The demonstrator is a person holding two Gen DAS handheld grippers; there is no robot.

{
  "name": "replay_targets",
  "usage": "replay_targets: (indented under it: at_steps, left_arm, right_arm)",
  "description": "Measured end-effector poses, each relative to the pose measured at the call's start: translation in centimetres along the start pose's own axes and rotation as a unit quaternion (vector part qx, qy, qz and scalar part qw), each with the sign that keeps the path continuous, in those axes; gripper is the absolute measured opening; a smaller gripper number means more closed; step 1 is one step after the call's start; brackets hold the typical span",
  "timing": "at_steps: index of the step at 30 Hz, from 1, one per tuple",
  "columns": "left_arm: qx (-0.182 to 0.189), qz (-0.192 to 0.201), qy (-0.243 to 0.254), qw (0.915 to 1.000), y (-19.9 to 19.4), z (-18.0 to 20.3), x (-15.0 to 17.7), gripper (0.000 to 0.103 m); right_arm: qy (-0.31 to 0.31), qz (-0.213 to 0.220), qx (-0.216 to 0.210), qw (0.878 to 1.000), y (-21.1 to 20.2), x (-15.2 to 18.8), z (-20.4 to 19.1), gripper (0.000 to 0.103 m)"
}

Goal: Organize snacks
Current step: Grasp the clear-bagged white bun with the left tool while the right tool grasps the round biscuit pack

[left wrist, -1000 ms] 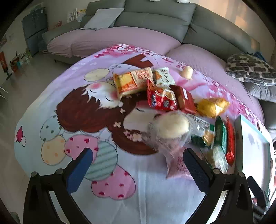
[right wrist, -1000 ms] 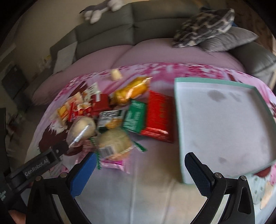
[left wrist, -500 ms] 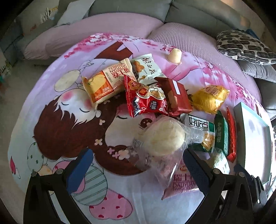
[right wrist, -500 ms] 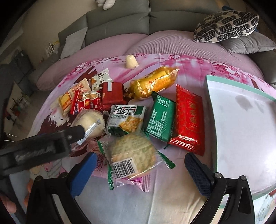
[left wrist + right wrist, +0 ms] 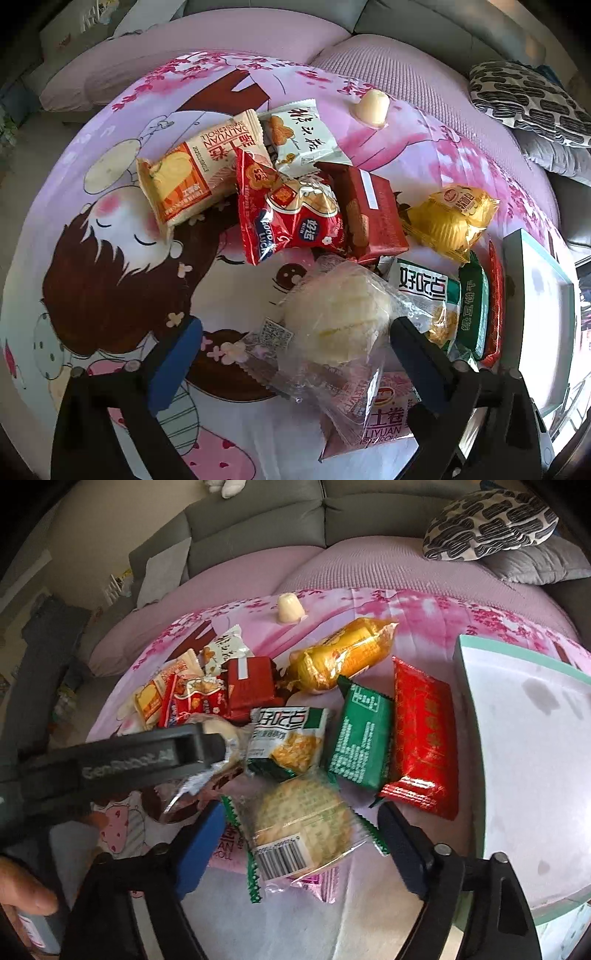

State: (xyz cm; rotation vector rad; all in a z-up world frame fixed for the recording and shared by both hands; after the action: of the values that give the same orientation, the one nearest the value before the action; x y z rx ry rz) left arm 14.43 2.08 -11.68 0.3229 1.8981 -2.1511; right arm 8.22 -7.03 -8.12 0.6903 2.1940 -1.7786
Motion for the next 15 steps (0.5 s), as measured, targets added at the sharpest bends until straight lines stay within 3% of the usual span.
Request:
replay_targets:
  at_steps: [3,6,15]
  left_arm:
    - [0.024,-0.004,-0.002,0.9997,0.3,0.5,0.2,0.083]
    - [0.023,-0.007,0.005,0.9997,0.5,1.0,0.5,0.071]
    - [0.025,-0.002,0.003,0.9997,-0.1,0.9,0.7,0.06]
  right_arm:
    - [-0.004,0.004,-0.003,1.0,-0.2,0.0,-0.2,0.079]
    - [-0.005,0.006,-0.005,1.0,-0.3,0.1,-0.1,0.073]
    - [0.005,0.013,-0.012,1.0,-0.8,0.0,0.1,0.06]
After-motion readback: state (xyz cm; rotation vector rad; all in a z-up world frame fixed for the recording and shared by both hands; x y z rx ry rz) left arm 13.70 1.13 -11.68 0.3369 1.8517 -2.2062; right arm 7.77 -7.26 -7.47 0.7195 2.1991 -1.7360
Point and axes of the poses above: each gripper's, at about its wrist camera, not at the fingertips, and y roughly the way its jaws point, z to its right, x to its underside, the point moved 9 cm from there along y, roughly the way its jaws point
